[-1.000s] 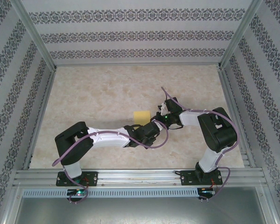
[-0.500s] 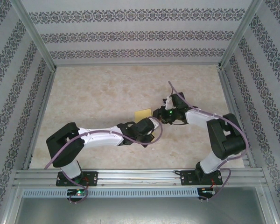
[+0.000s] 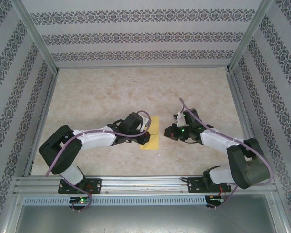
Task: Fold a paper plane with a square sheet of paper (fold left side to right side)
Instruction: Fold the triangle a second time at the center of the table.
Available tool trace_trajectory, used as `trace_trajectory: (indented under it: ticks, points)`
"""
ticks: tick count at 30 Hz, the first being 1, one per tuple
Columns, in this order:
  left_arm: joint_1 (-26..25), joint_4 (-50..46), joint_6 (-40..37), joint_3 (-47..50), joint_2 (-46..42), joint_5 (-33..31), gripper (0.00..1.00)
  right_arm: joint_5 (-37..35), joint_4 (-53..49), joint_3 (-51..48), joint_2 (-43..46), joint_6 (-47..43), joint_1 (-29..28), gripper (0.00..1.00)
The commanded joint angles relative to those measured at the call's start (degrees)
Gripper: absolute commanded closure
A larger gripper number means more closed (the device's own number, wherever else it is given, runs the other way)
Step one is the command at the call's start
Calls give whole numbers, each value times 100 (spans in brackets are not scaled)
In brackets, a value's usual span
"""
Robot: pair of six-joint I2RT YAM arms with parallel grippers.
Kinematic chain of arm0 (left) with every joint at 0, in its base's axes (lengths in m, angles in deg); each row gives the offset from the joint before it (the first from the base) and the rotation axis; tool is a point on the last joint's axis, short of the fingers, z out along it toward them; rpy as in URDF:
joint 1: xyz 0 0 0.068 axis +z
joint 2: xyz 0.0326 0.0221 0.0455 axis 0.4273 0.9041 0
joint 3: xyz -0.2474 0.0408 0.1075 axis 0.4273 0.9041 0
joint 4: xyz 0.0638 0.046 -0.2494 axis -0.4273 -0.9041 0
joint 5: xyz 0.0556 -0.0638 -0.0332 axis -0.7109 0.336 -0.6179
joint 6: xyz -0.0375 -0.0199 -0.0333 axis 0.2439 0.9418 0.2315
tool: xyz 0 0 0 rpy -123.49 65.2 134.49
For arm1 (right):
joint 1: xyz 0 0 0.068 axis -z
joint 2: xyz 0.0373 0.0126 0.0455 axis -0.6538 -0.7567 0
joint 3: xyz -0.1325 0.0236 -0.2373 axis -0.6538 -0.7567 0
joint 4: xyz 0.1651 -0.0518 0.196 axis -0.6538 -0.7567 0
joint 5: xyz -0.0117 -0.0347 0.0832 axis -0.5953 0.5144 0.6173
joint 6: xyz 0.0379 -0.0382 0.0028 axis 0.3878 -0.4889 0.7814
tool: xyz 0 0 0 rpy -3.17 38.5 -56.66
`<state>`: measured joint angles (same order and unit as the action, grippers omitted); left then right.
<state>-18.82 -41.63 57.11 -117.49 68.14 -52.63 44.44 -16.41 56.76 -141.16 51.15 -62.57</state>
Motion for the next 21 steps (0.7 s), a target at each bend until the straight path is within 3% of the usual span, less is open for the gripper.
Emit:
trace_trajectory:
  ticks: [1, 9, 21]
  points:
    - [189, 416, 347, 165, -144, 422, 100, -291, 379, -222, 62, 318, -449, 100]
    - [333, 444, 297, 289, -163, 463, 100, -685, 908, -223, -568, 744, -1157, 100]
    - [463, 448, 188, 334, -102, 565, 100, -990, 576, -132, -987, 687, -1335, 100]
